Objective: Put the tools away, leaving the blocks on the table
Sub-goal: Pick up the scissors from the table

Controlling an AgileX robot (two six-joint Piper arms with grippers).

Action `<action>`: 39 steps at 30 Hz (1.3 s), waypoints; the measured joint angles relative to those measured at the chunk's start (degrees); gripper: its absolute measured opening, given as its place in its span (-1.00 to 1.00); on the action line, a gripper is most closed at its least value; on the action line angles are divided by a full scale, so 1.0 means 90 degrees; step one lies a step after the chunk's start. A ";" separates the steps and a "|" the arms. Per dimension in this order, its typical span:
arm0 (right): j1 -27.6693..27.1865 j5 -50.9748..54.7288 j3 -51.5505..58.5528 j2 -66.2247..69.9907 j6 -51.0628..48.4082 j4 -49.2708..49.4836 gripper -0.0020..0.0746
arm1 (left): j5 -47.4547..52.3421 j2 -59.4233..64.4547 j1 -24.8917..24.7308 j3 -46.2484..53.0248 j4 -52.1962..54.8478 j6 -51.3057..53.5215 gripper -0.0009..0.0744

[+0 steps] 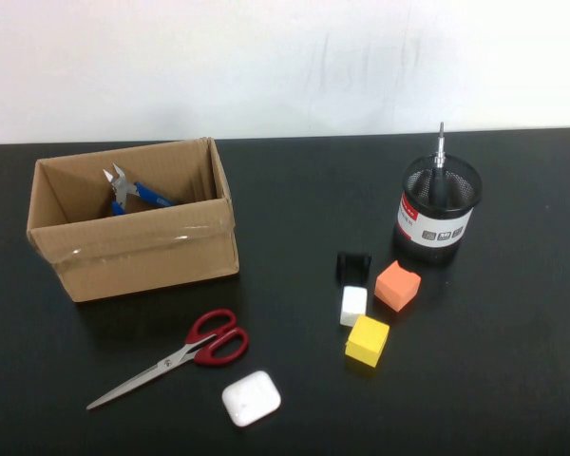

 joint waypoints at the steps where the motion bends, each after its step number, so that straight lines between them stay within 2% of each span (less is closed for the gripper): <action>1: 0.0000 0.0000 0.0000 0.0000 0.0000 0.0000 -0.97 | 0.0000 0.0000 0.0000 0.0000 0.0000 0.0000 -0.99; 8: 0.0000 0.0000 0.0000 0.0000 0.0000 0.0000 -0.97 | 0.0000 0.0000 0.0000 0.0000 0.0000 0.0000 -0.99; 13: 0.0000 0.0003 0.0000 0.0000 0.0000 0.0000 -0.97 | 0.0000 0.0000 0.0000 0.0000 0.0540 0.0192 -0.99; 17: 0.0000 0.0003 0.0000 0.0000 0.0000 0.0000 -0.97 | -0.0288 0.0000 0.0000 0.0000 0.0460 -0.0114 -0.99; 23: 0.0000 0.0003 0.0000 0.0000 0.0000 0.0000 -0.97 | -0.2120 0.0000 0.0000 0.0000 0.0101 -0.0733 -0.99; 33: 0.0000 0.0003 0.0000 0.0000 0.0000 0.0000 -0.97 | -0.6147 0.0000 0.0000 0.0000 -0.0064 -0.1091 -0.99; 36: 0.0000 0.0003 0.0000 0.0000 0.0000 0.0000 -0.97 | -0.6412 -0.0024 0.0000 -0.0201 -0.0200 -0.1127 -0.99; 39: 0.0000 0.0003 0.0000 0.0000 0.0000 0.0000 -0.97 | -0.6033 -0.0024 0.0000 -0.0886 -0.0244 -0.1143 -0.99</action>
